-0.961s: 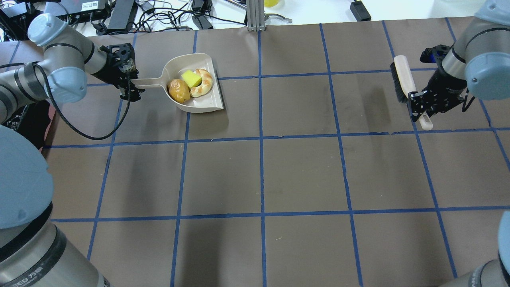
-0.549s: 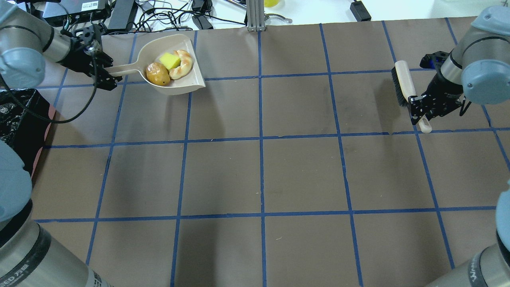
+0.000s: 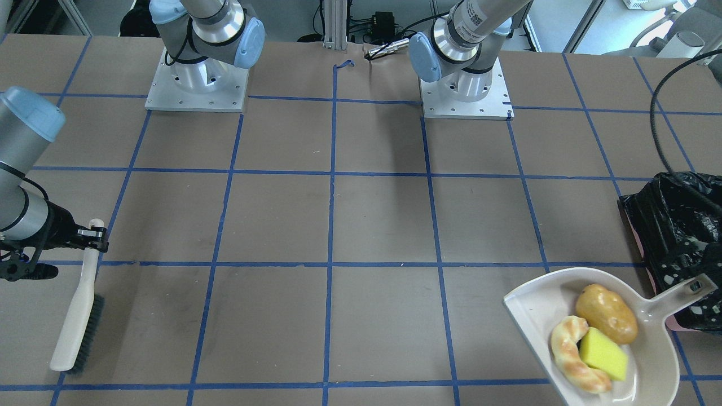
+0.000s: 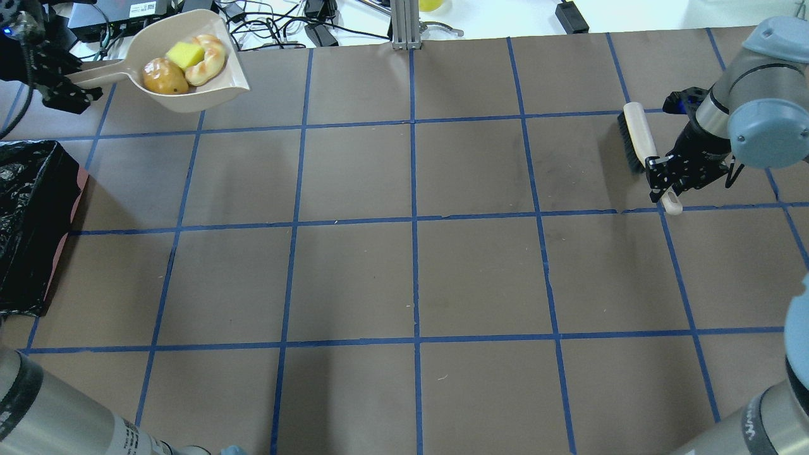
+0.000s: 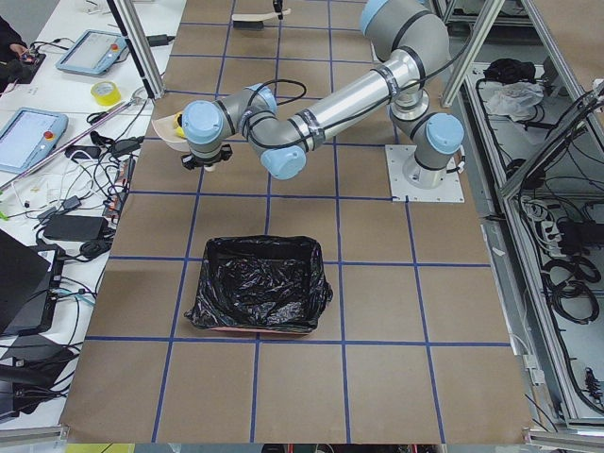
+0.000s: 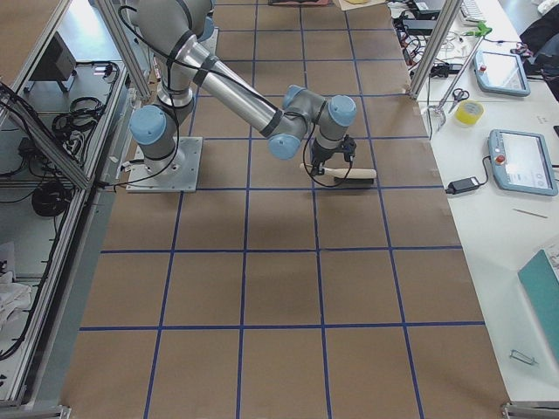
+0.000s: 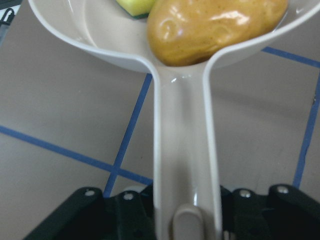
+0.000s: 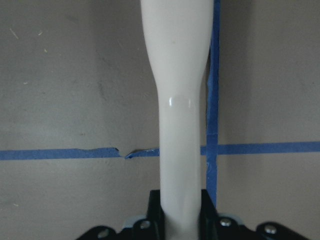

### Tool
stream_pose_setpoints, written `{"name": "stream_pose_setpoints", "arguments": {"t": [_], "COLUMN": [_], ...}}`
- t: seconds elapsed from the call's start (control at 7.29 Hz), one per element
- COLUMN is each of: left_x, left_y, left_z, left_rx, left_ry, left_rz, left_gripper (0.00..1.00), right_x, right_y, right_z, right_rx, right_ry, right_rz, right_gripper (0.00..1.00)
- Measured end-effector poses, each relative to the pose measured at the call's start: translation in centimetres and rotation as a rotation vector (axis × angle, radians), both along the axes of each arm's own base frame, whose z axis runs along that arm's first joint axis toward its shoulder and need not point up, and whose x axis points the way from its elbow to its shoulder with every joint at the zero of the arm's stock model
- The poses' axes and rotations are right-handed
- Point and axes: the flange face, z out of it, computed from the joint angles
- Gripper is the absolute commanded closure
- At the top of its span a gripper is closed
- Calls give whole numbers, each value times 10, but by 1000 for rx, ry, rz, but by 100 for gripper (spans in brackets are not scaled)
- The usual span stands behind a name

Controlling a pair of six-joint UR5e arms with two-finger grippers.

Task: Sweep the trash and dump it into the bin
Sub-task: 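Lift the loaded dustpan with the left gripper and carry it over the black bin, then tilt the dustpan into the bin with the left gripper while the right releases the brush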

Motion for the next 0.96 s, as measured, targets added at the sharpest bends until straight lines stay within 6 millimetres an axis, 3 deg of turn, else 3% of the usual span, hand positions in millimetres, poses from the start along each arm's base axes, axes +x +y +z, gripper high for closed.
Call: {"name": "stream_pose_setpoints", "arguments": {"t": [0.14,0.41,0.55,0.69,0.82,0.96], "left_x": [50,146,187,225,260,293], "left_y": [21,68,91,114,133,149], "left_z": [4,6,9,12,13,8], "left_rx": [-4,-21,-17,-8,-4,-10], "left_ry": [-2,-31,-50,-72,-100,-123], "left_rz": [28,57,76,88,80,65], "left_gripper": [100,100,100,100,100,100], "right_x": [0,0,0,0,0,-1], "right_y": [0,0,-1,-1,-2,-3], "right_z": [-1,-3,-7,-9,-10,-8], "right_rx": [1,4,8,11,11,7], "right_ry": [-1,-7,-10,-13,-13,-10], "right_rz": [1,1,0,0,0,1], "right_gripper": [99,57,46,17,1,0]}}
